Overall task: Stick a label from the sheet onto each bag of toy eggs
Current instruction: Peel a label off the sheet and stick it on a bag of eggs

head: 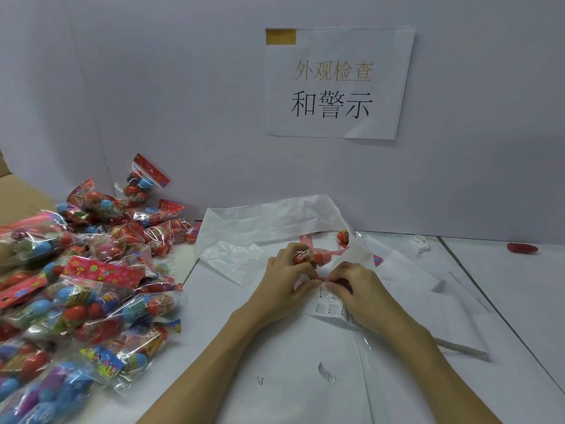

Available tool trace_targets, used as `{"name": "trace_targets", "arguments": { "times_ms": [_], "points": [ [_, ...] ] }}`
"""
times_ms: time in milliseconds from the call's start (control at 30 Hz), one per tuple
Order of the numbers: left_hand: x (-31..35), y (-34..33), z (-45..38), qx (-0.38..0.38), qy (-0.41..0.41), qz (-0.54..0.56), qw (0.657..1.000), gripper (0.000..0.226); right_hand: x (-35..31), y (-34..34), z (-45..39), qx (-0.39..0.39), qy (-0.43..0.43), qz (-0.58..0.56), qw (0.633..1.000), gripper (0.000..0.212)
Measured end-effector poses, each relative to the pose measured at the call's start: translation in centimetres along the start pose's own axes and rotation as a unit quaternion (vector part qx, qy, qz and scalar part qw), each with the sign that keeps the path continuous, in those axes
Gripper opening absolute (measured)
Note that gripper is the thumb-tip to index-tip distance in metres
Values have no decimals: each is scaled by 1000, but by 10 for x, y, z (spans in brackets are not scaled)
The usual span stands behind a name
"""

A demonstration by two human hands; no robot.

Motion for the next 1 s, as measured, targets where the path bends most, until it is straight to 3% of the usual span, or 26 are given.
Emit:
{"name": "trace_targets", "arguments": {
  "times_ms": [133,333,567,1000],
  "points": [
    [-2,0,-2,18,-5,-33,999,16,0,0,0,2,-17,-39,999,6],
    [-2,-2,-3,31,-11,-51,998,20,-4,2,1,21,8,-87,996,38],
    [-3,-3,-3,28,-15,-50,998,21,3,9,3,48,-3,-153,987,17],
    [-7,-3,-3,-7,28,-7,1000,24,4,-7,-1,65,-20,-154,986,17]
  ]
}}
Point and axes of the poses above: each hand's wrist, its own z-axis away from the middle knuckle, its own y-axis out of the back of the hand, x = y × z, the point moved 3 cm from there along -z, towards the middle knuckle, and after that the axes turned 13 degrees about y, right-handed, at the moved point
